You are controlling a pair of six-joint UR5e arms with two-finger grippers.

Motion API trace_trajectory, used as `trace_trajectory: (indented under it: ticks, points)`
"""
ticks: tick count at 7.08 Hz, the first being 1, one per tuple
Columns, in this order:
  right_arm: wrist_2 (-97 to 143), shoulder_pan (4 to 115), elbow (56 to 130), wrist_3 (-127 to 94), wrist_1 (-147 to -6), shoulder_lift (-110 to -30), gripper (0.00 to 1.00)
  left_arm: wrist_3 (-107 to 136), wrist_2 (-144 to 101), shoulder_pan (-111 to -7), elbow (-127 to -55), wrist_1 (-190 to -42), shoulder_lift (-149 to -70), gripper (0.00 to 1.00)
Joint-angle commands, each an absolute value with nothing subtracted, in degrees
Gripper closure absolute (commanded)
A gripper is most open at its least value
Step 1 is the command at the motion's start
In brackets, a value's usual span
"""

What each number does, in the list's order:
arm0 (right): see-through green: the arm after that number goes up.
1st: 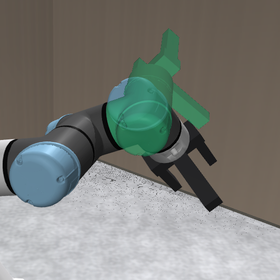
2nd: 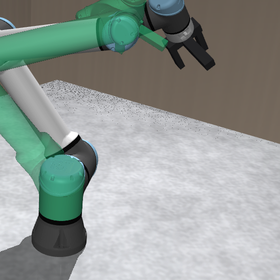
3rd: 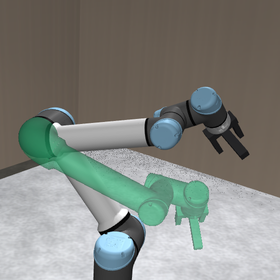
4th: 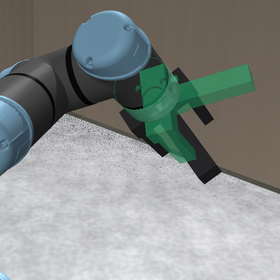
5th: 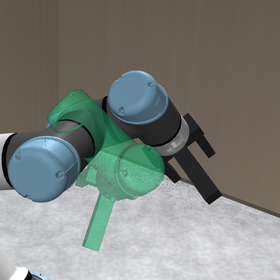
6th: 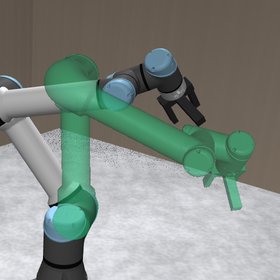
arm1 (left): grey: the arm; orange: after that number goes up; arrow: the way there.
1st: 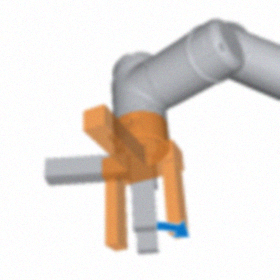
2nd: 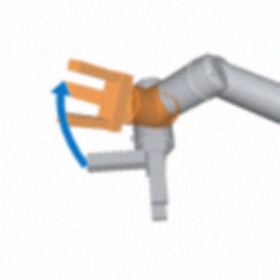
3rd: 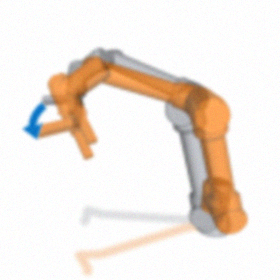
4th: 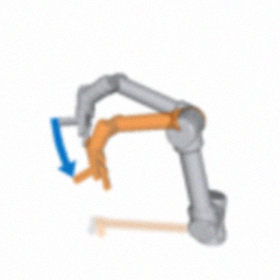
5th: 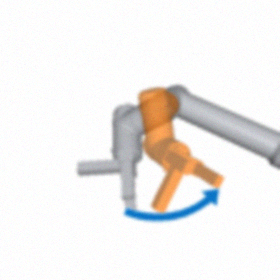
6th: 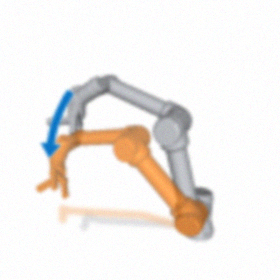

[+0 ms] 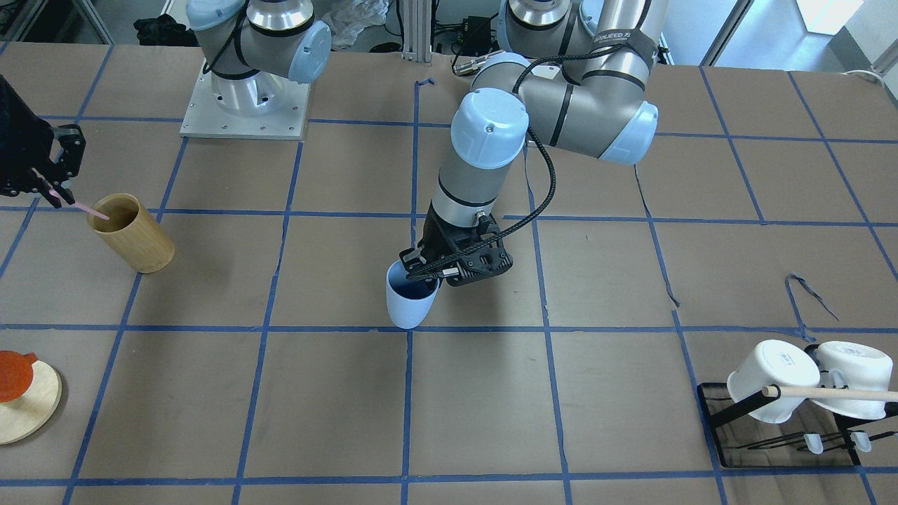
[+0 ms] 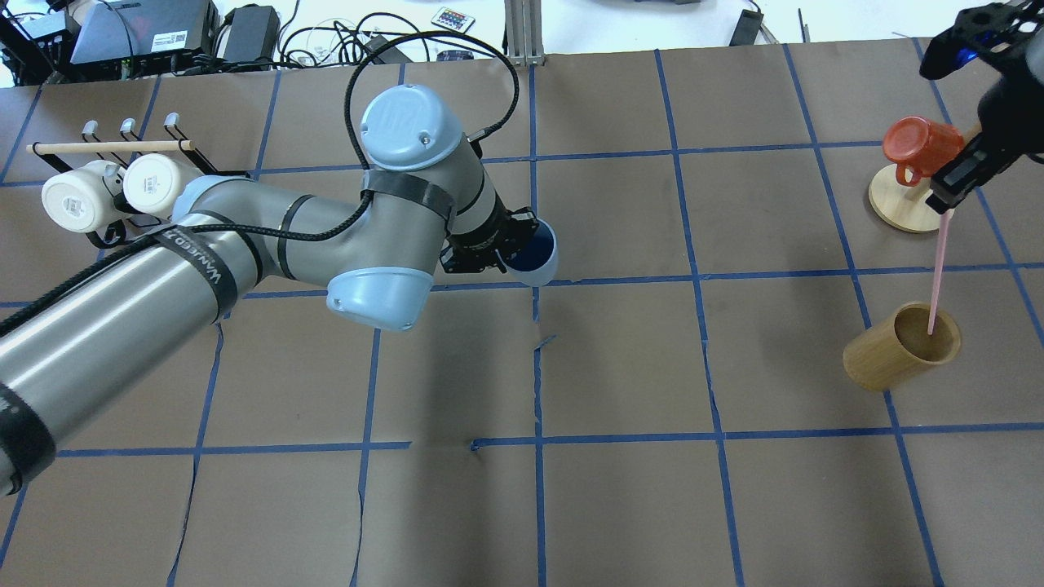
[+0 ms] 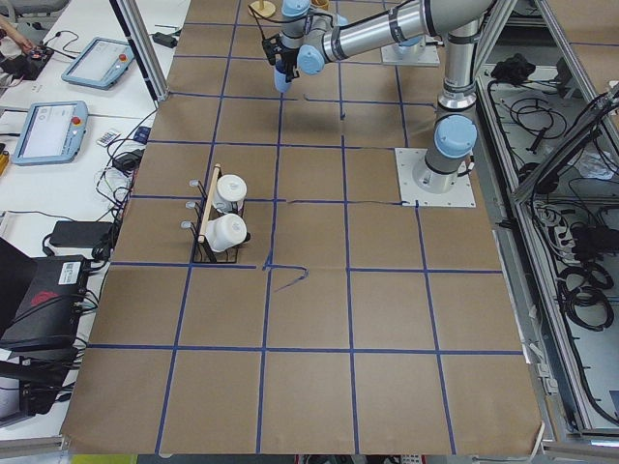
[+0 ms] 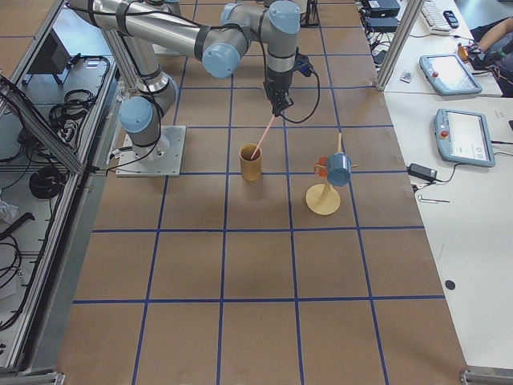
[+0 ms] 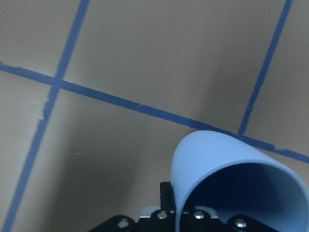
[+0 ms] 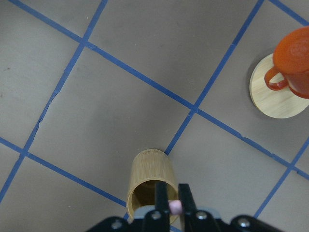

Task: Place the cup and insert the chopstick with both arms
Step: 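Carry blue cup to table center while right gripper lifts chopstick out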

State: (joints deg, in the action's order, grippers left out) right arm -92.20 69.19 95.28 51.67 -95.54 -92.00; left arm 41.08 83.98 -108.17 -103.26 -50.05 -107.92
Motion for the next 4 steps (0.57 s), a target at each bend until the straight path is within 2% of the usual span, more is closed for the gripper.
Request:
trace_trajectory:
  ticks: [1, 4]
  points:
    - [-90.9, 69.4, 90.3, 45.4, -93.5, -92.2, 1.0, 39.4, 91.3, -109.2, -102.4, -49.8, -111.0, 1.0]
    - [-78.6, 70.0, 90.0, 43.9, -99.6, -91.9, 1.0, 40.8, 90.2, -110.2, -100.5, -49.2, -113.3, 1.0]
